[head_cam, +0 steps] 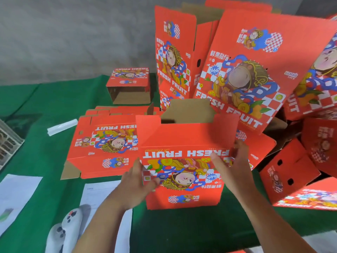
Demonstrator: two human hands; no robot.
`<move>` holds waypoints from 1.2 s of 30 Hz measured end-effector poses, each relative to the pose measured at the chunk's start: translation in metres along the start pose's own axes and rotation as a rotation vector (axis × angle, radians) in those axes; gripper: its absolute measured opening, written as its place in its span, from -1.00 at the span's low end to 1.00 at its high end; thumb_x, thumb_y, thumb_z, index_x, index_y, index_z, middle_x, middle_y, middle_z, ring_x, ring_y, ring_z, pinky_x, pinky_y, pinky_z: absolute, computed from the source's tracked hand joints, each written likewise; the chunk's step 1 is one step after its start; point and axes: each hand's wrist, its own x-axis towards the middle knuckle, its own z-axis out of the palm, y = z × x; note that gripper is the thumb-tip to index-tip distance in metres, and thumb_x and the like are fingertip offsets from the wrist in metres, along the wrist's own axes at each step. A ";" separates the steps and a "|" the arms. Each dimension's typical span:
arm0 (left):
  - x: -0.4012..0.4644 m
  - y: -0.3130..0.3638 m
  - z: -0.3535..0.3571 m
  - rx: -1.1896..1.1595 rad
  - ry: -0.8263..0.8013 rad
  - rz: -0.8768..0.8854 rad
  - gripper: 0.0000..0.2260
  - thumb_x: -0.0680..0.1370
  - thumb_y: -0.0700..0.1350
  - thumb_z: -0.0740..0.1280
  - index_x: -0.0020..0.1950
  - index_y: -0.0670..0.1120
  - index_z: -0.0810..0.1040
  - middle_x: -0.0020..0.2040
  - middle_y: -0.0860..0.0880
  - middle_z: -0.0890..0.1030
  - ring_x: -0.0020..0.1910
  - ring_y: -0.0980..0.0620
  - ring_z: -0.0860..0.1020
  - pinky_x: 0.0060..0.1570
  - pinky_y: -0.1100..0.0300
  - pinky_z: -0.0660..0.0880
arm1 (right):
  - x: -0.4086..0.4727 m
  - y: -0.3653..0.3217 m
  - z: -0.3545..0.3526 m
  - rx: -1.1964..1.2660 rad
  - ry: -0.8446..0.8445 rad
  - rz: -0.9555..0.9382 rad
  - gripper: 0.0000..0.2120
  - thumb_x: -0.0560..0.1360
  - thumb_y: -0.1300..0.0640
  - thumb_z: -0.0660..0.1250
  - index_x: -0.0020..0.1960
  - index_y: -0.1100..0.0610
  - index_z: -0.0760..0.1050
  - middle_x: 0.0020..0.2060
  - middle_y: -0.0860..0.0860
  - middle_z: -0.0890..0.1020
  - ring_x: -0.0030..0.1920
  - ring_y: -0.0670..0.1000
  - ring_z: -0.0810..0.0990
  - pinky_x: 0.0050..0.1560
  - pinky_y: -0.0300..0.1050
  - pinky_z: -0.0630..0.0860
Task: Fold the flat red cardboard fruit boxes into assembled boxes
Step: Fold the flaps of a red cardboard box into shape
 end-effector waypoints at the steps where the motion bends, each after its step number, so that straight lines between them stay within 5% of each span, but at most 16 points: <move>1: 0.001 0.005 -0.002 -0.087 0.015 0.010 -0.15 0.55 0.12 0.48 0.60 0.24 -0.07 0.40 0.11 0.50 0.41 0.01 0.49 0.39 -0.13 0.45 | 0.000 0.000 0.000 -0.076 -0.005 -0.098 -0.30 0.36 -0.14 0.55 0.40 -0.22 0.30 0.12 -0.51 0.45 0.13 -0.26 0.57 0.04 -0.33 0.48; 4: 0.002 0.013 -0.006 -0.107 -0.038 -0.021 0.09 0.54 0.09 0.51 0.59 0.28 -0.41 0.43 0.20 0.50 0.37 0.13 0.54 0.37 -0.03 0.51 | 0.001 0.001 0.000 -0.122 -0.039 -0.197 -0.18 0.38 0.07 0.63 0.44 -0.35 0.27 0.19 -0.56 0.28 0.25 -0.12 0.50 0.17 -0.18 0.49; 9: -0.001 0.007 -0.015 -0.150 -0.110 0.049 -0.14 0.59 0.04 0.47 0.51 0.46 -0.14 0.27 0.38 0.59 0.19 0.42 0.56 -0.07 0.51 0.51 | -0.001 0.008 -0.019 -0.007 -0.086 -0.219 -0.23 0.41 0.01 0.50 0.33 -0.60 0.18 0.21 -0.35 0.26 0.28 -0.38 0.39 0.09 -0.53 0.44; 12: 0.004 0.009 0.000 -0.405 0.026 0.177 -0.08 0.54 -0.01 0.50 0.54 0.52 -0.11 0.37 0.26 0.55 0.29 0.23 0.58 0.10 0.29 0.61 | 0.004 0.012 -0.024 -0.045 -0.086 -0.288 -0.47 0.40 0.05 0.45 0.30 -0.24 0.40 0.16 -0.32 0.29 0.30 -0.18 0.36 0.28 -0.27 0.42; 14: 0.010 0.011 0.009 -0.698 0.284 0.233 -0.22 0.54 -0.10 0.42 0.60 0.38 0.12 0.48 0.13 0.47 0.34 0.10 0.57 0.32 0.04 0.55 | 0.006 0.011 -0.018 -0.109 -0.046 -0.311 -0.77 0.35 0.10 0.45 -0.05 0.10 0.47 0.16 -0.36 0.34 0.24 -0.06 0.35 0.29 -0.10 0.37; 15: 0.012 0.013 0.009 -0.767 0.372 0.262 -0.35 0.55 -0.16 0.39 0.52 0.36 0.30 0.45 0.11 0.50 0.34 0.09 0.56 0.34 0.05 0.53 | 0.006 0.009 -0.014 -0.142 -0.048 -0.287 -0.79 0.34 0.12 0.46 -0.18 0.14 0.43 0.20 -0.20 0.40 0.25 -0.04 0.34 0.31 -0.17 0.33; 18: 0.011 0.017 0.003 -0.701 0.408 0.304 -0.58 0.55 -0.26 0.35 0.24 0.24 0.55 0.14 -0.04 0.68 0.06 0.06 0.66 -0.01 0.21 0.63 | 0.005 0.011 -0.011 -0.267 -0.054 -0.244 -0.75 0.38 0.22 0.57 -0.21 0.22 0.48 0.24 0.21 0.40 0.32 0.19 0.37 0.34 -0.17 0.26; 21: 0.006 0.017 -0.010 -0.604 0.374 0.282 -0.77 0.50 -0.18 0.33 0.10 0.07 0.58 0.04 -0.30 0.61 -0.13 0.01 0.67 -0.18 0.25 0.61 | 0.001 0.015 -0.018 -0.353 -0.007 -0.298 -0.75 0.43 0.04 0.52 -0.20 0.11 0.46 0.13 0.10 0.41 0.14 0.15 0.47 0.14 -0.17 0.28; 24: 0.001 0.021 -0.021 -0.313 0.312 0.299 -0.86 0.53 -0.05 0.38 0.00 0.15 0.68 0.11 -0.02 0.64 0.10 0.10 0.63 0.00 0.37 0.52 | -0.005 0.011 -0.022 -0.355 -0.001 -0.233 -0.77 0.47 -0.25 0.28 -0.11 -0.19 0.26 -0.04 -0.13 0.36 -0.12 -0.09 0.48 -0.12 -0.11 0.40; 27: -0.003 0.024 -0.034 -0.118 0.228 0.284 -0.93 0.53 0.07 0.48 -0.08 0.11 0.75 0.12 0.21 0.63 0.24 0.21 0.53 0.16 0.35 0.40 | -0.013 0.011 -0.027 -0.384 0.087 -0.237 -0.80 0.49 -0.28 0.21 -0.07 -0.28 0.20 -0.04 -0.21 0.37 -0.18 -0.19 0.41 -0.14 -0.08 0.41; 33: -0.014 0.034 -0.041 -0.405 0.072 0.142 -0.54 0.42 0.36 0.39 0.07 0.05 0.75 0.20 0.06 0.71 0.28 0.14 0.61 0.43 -0.04 0.38 | -0.025 0.017 -0.031 -0.206 0.170 -0.281 -0.70 0.52 -0.23 0.29 -0.12 0.00 0.47 -0.01 -0.17 0.53 -0.16 -0.21 0.64 -0.27 0.11 0.61; 36: -0.015 0.034 -0.045 -0.187 0.035 0.156 -0.51 0.44 0.46 0.32 0.17 0.19 0.72 0.56 0.12 0.43 0.60 0.24 0.20 0.56 -0.08 0.20 | -0.028 0.019 -0.032 -0.183 0.151 -0.202 -0.75 0.50 -0.27 0.27 -0.06 -0.10 0.52 -0.17 -0.22 0.66 -0.19 -0.26 0.66 -0.19 0.08 0.63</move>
